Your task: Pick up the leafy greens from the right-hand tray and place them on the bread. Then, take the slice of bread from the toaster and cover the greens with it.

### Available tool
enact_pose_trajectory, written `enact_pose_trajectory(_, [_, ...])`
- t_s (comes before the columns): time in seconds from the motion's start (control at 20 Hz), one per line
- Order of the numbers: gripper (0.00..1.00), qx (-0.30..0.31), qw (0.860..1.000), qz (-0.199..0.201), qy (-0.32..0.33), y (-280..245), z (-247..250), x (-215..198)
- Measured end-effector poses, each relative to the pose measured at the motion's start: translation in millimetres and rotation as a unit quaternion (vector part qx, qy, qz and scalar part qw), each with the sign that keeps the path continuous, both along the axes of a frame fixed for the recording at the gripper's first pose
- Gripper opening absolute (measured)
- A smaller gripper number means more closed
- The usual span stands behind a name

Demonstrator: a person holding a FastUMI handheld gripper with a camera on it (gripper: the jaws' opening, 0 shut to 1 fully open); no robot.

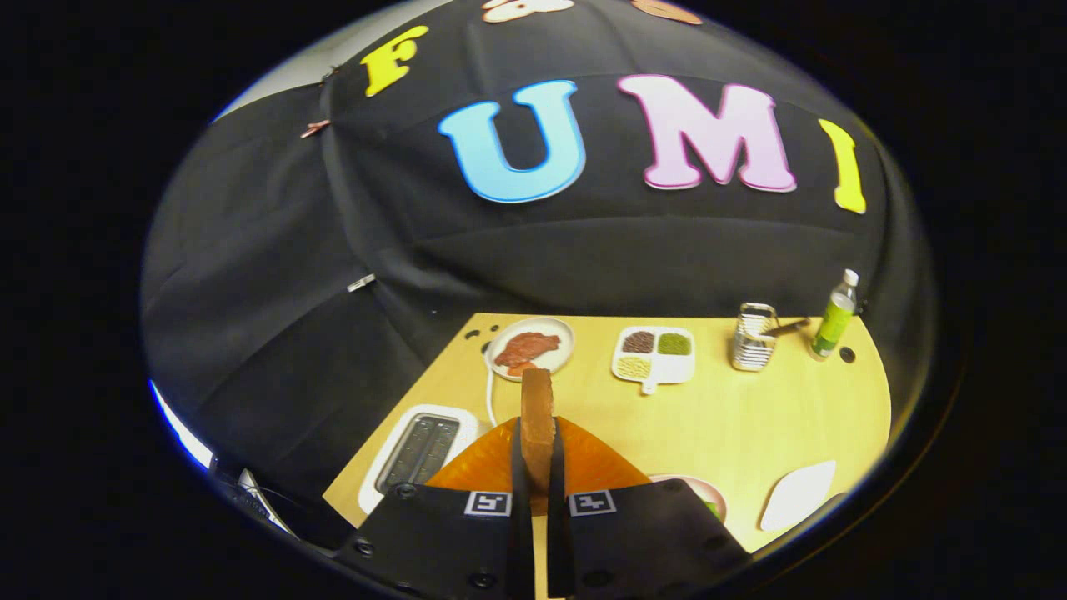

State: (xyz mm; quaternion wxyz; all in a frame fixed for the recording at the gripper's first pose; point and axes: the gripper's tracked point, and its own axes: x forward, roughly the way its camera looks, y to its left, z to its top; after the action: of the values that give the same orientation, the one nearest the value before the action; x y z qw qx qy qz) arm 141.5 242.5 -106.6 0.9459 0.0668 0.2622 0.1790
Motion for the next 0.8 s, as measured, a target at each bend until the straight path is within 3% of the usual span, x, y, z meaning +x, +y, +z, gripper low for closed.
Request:
enact_pose_trajectory(0.3, [0.1,0.036,0.996,-0.033,0.071,-62,-58,-4])
enact_pose_trajectory(0.8, [0.1,0.087,0.98,-0.042,0.177,-89,-149,-19])
